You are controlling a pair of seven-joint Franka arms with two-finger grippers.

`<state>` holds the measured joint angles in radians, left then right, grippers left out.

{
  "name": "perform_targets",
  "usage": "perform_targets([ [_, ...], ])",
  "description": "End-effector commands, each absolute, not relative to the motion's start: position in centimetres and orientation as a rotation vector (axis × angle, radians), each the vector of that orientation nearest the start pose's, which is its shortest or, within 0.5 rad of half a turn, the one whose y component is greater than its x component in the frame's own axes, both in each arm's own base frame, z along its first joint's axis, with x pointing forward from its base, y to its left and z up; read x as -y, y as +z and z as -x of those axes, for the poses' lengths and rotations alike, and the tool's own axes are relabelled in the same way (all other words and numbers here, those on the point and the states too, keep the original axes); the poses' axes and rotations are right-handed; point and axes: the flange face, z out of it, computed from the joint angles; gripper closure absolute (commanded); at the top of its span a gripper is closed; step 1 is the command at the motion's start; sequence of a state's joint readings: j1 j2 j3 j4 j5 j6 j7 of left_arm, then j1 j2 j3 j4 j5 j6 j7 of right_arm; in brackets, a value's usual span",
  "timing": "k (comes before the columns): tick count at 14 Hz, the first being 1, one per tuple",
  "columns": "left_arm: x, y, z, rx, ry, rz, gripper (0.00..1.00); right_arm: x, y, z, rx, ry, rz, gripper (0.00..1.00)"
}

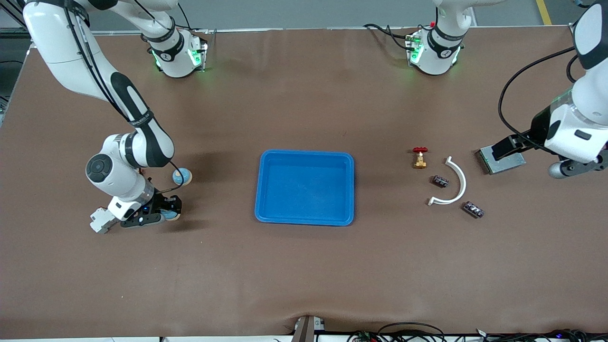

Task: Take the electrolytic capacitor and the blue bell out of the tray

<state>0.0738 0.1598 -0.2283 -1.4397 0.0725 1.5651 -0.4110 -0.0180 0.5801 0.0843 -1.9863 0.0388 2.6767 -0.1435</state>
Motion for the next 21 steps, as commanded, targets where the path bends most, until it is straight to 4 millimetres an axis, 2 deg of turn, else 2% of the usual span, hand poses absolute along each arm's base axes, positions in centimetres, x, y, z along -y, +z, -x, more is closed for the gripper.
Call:
perform_targets([
  [1,7.1,61.1,-59.4,0.379,0.01,3.091,0.0,-3.7,17.0,-61.7,0.238,-0.183,3.046,0.0],
  [4,6.9,61.2,-59.5,0.388,0.002,3.089,0.0,-4.1,18.1,-61.8,0.243,-0.177,3.045,0.0],
  [7,6.2,61.3,-59.5,0.4,0.002,3.104,0.0,-4.4,21.8,-61.9,0.249,-0.086,3.044,0.0],
  [13,7.1,61.2,-59.5,0.338,0.011,3.117,0.0,-4.7,29.5,-61.7,0.227,0.011,3.047,0.0],
  [17,6.1,61.6,-59.4,0.365,0.002,3.115,0.0,-5.0,36.1,-61.3,0.214,0.058,3.051,0.0],
  [19,5.7,62.7,-58.6,0.381,-0.025,3.111,0.0,-5.0,39.7,-61.3,0.199,0.078,3.053,0.0],
  [21,4.3,62.6,-57.5,0.438,-0.002,3.131,0.0,-5.4,43.1,-61.4,0.131,0.122,3.058,0.0],
])
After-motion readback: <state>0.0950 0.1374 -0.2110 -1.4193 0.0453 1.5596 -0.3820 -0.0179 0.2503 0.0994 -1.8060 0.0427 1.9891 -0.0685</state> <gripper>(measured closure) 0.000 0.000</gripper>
